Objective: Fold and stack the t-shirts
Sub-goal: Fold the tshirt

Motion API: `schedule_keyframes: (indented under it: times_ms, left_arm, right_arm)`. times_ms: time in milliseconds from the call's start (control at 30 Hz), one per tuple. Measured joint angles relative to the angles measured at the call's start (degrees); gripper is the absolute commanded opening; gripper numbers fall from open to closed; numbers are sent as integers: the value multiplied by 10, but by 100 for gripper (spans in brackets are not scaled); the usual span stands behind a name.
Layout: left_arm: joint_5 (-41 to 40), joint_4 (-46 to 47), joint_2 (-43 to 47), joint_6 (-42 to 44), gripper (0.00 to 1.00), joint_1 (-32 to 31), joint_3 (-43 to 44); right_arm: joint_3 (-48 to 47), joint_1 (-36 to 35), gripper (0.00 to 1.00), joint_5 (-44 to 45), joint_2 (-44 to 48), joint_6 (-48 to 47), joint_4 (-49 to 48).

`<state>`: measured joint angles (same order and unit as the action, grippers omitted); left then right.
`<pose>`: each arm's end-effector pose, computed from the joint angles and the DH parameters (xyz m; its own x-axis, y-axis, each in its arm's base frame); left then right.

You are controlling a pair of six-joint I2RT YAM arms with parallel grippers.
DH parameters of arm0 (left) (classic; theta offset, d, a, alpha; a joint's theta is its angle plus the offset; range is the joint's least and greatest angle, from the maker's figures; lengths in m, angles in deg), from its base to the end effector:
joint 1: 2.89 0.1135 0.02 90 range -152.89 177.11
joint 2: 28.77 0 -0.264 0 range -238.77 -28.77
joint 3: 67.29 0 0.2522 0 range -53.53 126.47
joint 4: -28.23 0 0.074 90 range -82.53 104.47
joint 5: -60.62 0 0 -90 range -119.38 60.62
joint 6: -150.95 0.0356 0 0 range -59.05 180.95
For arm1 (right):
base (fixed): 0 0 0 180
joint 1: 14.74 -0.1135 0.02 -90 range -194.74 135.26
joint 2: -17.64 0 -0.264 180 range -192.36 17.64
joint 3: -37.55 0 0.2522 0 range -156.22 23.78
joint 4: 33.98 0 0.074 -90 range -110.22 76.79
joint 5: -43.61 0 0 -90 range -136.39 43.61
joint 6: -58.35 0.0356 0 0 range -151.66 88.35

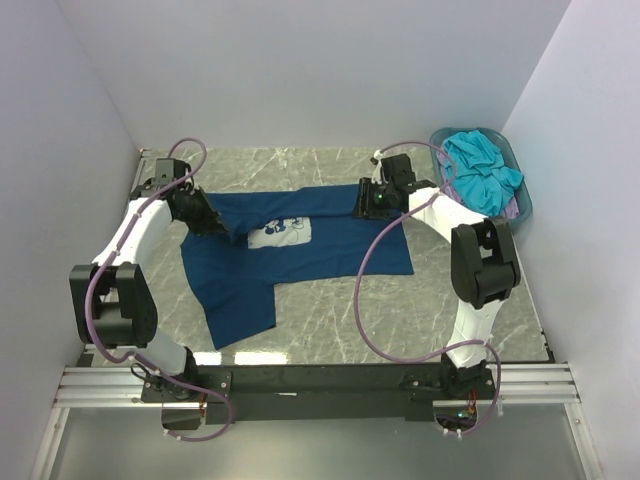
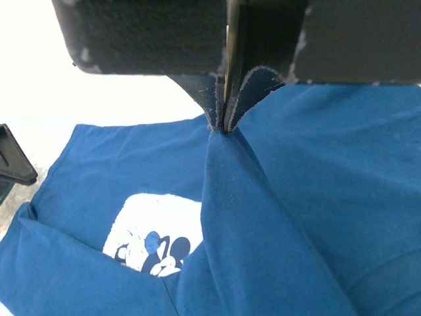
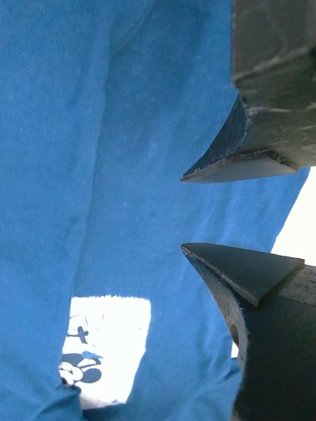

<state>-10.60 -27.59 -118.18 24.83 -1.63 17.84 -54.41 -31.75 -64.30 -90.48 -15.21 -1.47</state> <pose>0.3226 -0.0044 0.2653 -0.7824 -0.5754 -0.2382 -0.3981 0.7562 -0.5193 0.3942 0.1320 0.2132 -0.8225 0.0300 -0.5680 -0.2500 0.8779 0.4084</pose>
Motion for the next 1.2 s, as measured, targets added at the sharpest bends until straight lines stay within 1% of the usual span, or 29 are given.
schedule_keyframes:
  times_ms: [433,567,667,733,767,1000,1033,1100,1133,1200]
  left_arm:
    - [-3,0,0,-1,5,-9,0]
    - [-16,-3,-17,1,5,-9,11]
    - [-31,-5,-60,3,6,-9,50]
    - [-41,-2,-97,4,13,-8,84]
    - [-45,-2,-115,5,13,-8,99]
    - [-78,7,-257,2,14,-2,241]
    - [-80,9,-271,1,16,0,255]
    - [-85,7,-303,-3,24,7,287]
    - [-86,7,-316,-6,33,11,303]
    - [-87,9,-337,-8,44,18,327]
  right_arm:
    - [0,-48,49,-23,0,-39,-21]
    - [0,-59,49,-28,0,-40,-29]
    - [0,-64,49,-30,0,-40,-33]
    - [0,-65,49,-30,0,-40,-34]
    - [0,-65,49,-30,0,-40,-35]
    - [10,-67,49,-35,0,-40,-43]
    - [12,-67,49,-37,0,-40,-43]
    - [14,-68,49,-38,0,-40,-43]
    - [14,-68,49,-40,0,-40,-43]
    - [14,-68,49,-41,0,-40,-44]
